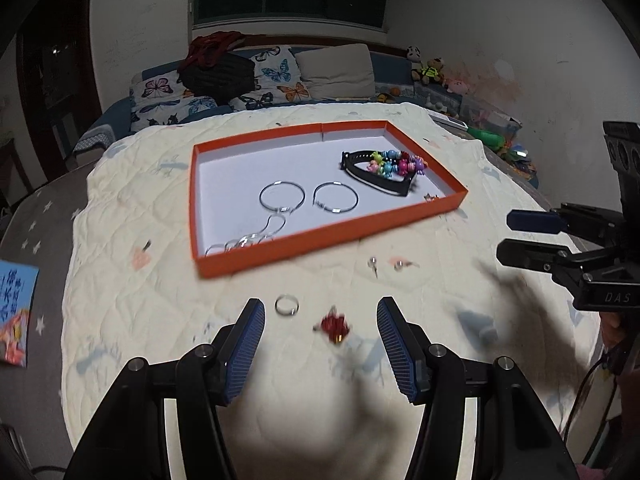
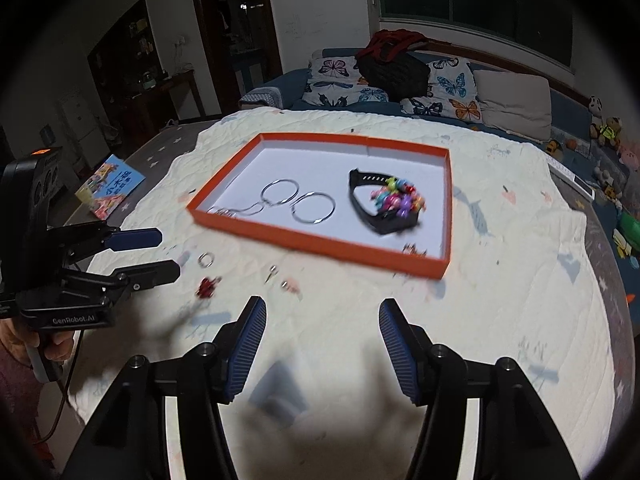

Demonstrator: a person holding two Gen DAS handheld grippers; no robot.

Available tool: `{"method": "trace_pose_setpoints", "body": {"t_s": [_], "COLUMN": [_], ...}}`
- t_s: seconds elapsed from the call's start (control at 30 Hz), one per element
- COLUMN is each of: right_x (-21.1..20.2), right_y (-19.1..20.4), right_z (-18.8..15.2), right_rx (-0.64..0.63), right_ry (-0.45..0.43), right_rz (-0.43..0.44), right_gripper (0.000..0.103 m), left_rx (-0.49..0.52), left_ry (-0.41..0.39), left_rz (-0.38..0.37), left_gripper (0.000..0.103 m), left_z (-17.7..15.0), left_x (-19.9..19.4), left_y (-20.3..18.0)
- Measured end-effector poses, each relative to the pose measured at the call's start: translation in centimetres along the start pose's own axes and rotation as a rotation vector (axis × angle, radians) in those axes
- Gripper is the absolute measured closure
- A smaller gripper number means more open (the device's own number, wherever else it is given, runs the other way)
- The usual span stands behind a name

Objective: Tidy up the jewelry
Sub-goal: 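Move left tool toward red flower charm while right moves toward pearl studs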

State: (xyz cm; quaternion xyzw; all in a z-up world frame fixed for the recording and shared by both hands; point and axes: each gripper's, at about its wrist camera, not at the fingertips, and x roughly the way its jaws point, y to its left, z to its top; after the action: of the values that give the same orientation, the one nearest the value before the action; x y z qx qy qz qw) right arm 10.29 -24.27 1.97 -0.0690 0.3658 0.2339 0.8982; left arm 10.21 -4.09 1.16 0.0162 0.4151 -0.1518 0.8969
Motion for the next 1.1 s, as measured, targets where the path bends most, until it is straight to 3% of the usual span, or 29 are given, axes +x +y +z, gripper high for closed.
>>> {"method": "trace_pose_setpoints", "body": {"t_s": [0.17,0.37,0.5,0.93,1.1], "right_x": [-1.1,-1.8,-2.2,-2.5,-1.7], "right_y": [1.5,2.5,2.9,3.4,3.6], "right_z": [-2.2,-3.8,-4.6,-4.9,-4.6], "right_rx": [0.017,0.038,0.032,0.045,0.026], "right_ry": [-0.013,-0.013,-0.015,-0.025,-0.018], "right_rz": [-0.001,-0.014,-0.046,0.0,0.011], "right_gripper": [0.038,0.038,0.038,0.039,0.039], "left_rx": [0.002,-0.017,-0.017,-0.068,-0.064], "left_ry": [0.0,-0.018,-0.031,-0.046,-0.037], "left_rz": [0.019,-0.005,-0.027,-0.039,-0.037], "left_gripper": [0.041,0.041,0.041,0.045,0.051], "left_z": [-3.2,-4.3,-3.9,-4.1,-3.9], "left_x": [-1.4,-1.5,-1.4,-1.1,-0.6], "left_y": [-0.5,-0.9,-1.5,-1.4,-1.3]}}
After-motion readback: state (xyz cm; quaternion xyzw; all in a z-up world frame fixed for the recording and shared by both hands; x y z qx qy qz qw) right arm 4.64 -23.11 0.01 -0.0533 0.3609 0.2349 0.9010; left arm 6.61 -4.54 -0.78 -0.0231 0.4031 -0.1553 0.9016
